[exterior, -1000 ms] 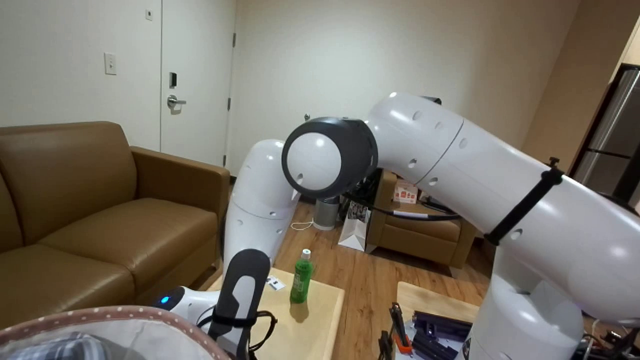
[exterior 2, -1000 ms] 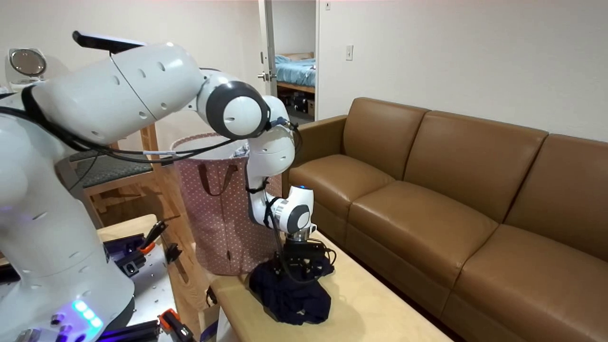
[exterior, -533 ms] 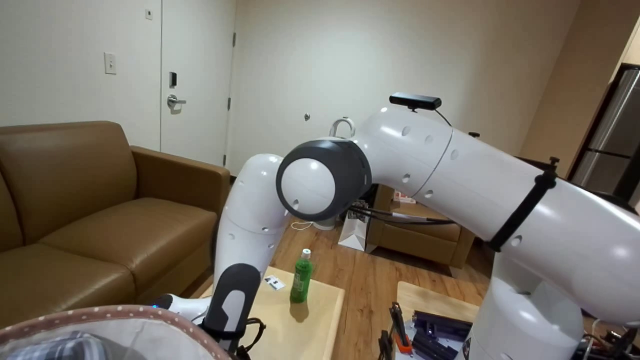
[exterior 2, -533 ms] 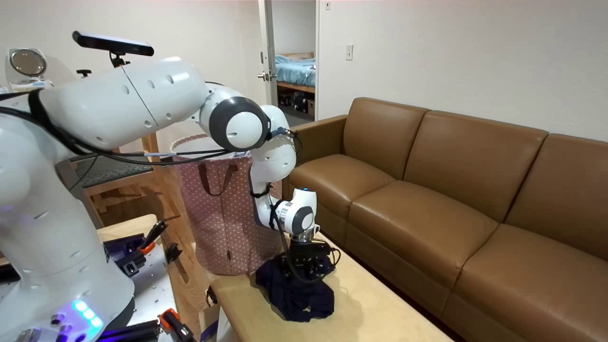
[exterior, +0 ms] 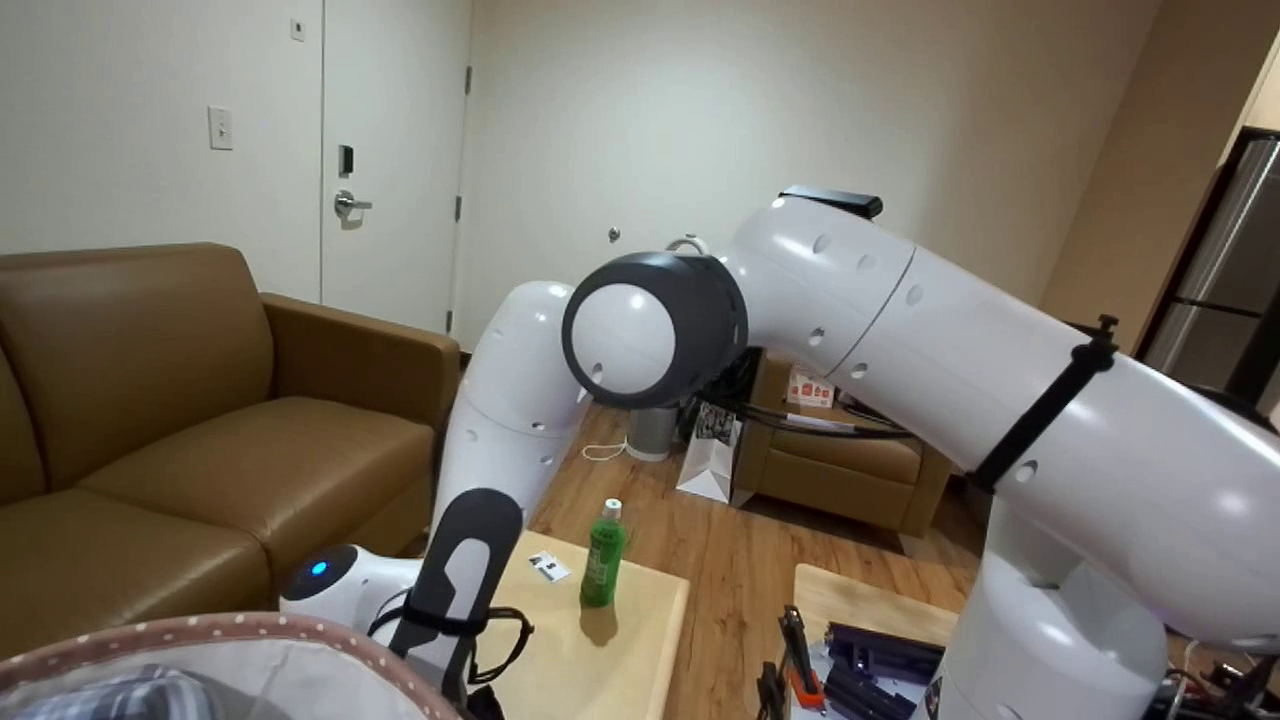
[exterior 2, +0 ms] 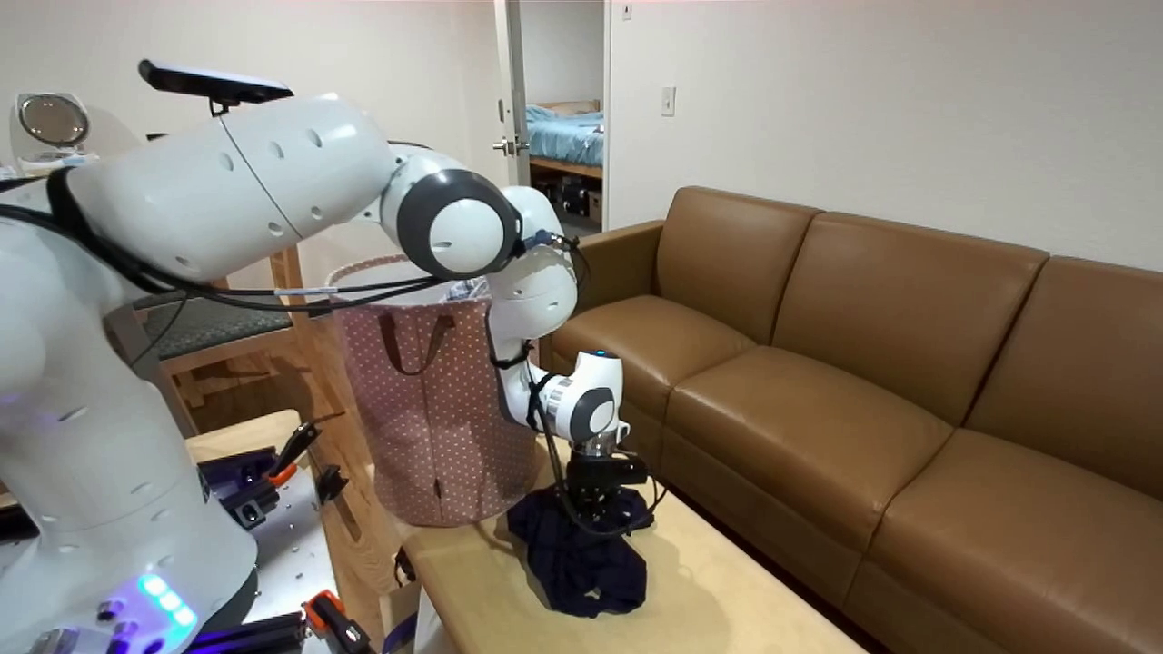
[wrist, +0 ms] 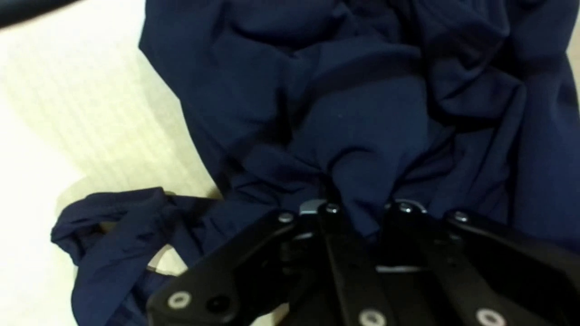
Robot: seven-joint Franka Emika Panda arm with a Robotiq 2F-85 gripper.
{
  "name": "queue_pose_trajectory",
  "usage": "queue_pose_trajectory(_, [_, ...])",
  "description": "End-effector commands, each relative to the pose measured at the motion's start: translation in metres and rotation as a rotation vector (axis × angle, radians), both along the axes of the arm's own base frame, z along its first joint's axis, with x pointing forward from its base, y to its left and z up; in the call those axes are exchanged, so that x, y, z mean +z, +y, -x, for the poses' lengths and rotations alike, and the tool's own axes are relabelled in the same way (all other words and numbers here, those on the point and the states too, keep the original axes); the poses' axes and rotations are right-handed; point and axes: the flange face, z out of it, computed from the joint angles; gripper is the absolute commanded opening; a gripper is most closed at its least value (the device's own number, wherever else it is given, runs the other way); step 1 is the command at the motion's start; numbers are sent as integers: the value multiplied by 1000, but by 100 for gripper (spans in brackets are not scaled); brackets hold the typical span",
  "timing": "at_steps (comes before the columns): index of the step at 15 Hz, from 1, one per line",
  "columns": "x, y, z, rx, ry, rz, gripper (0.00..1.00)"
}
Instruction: Put the tank top in the laundry bag
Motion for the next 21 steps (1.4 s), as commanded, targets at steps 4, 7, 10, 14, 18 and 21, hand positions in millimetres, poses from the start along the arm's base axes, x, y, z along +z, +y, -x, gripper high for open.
queue_pose_trajectory(4, [67,-12,0,-13,-50,-39,8])
queue_pose_trajectory(7, [110,-10,3,-14,-99,-13,7])
queue_pose_trajectory(10, [105,-9,-8,3,-117,-18,15])
queue_pose_trajectory(14, [138,-8,4,11,-136,-8,15])
queue_pose_trajectory(18, [197,-4,13,0,-227,49,6])
queue_pose_trajectory(21, [249,9,17,16,-327,133,6])
